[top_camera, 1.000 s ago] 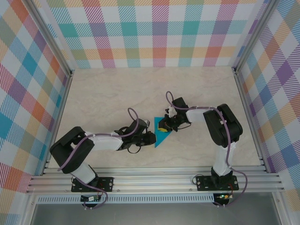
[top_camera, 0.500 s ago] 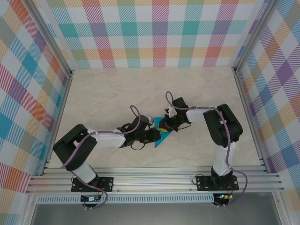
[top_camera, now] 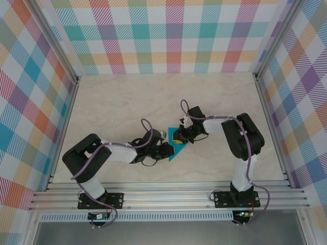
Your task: Fold a paper plane with a square sheet of paper (pick it up from the middle)
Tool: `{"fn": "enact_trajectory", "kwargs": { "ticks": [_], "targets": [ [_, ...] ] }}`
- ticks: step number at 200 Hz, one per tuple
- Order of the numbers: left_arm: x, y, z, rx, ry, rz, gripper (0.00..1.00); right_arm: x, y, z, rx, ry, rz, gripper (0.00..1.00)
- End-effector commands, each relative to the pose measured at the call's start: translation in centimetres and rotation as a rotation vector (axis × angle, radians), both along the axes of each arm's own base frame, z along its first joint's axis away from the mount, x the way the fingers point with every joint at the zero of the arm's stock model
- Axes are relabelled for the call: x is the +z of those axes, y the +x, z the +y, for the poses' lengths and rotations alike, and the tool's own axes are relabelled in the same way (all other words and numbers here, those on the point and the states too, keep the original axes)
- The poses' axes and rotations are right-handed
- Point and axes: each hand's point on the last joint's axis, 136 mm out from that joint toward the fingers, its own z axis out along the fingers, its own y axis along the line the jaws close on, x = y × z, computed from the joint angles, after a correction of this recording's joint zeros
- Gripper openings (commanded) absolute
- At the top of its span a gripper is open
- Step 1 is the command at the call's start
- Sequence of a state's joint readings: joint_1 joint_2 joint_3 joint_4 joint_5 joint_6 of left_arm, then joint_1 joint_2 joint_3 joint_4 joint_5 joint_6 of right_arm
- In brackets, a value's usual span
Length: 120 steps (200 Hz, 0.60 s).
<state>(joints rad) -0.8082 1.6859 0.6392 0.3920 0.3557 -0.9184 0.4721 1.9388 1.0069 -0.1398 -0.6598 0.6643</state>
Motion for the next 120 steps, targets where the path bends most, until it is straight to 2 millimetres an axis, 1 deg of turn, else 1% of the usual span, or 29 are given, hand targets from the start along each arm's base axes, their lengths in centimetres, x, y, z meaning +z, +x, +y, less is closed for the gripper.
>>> {"fn": "enact_trajectory", "kwargs": {
  "ticks": [1, 45, 75, 102, 120],
  "targets": [
    [-0.5, -0.4, -0.1, -0.012, -0.035, 0.029, 0.14, -4.4, -2.6, -2.2, -0.002, -0.129, 0.109, 0.12],
    [-1.6, -2.0, 0.5, -0.044, -0.028, 0.073, 0.15, -4.7, -2.8, -2.3, -0.004, -0.137, 0.118, 0.12],
    [-3.0, -3.1, 1.5, -0.049, 0.011, 0.108, 0.15, -4.9, -2.8, -2.3, -0.005, -0.141, 0.121, 0.12],
    [-2.9, -4.0, 1.0, -0.094, -0.011, 0.115, 0.15, -5.0, -2.8, -2.4, -0.006, -0.149, 0.123, 0.12],
    [-2.0, -4.3, 0.6, -0.121, -0.040, 0.101, 0.16, -5.1, -2.8, -2.5, -0.009, -0.152, 0.124, 0.12]
  ]
}}
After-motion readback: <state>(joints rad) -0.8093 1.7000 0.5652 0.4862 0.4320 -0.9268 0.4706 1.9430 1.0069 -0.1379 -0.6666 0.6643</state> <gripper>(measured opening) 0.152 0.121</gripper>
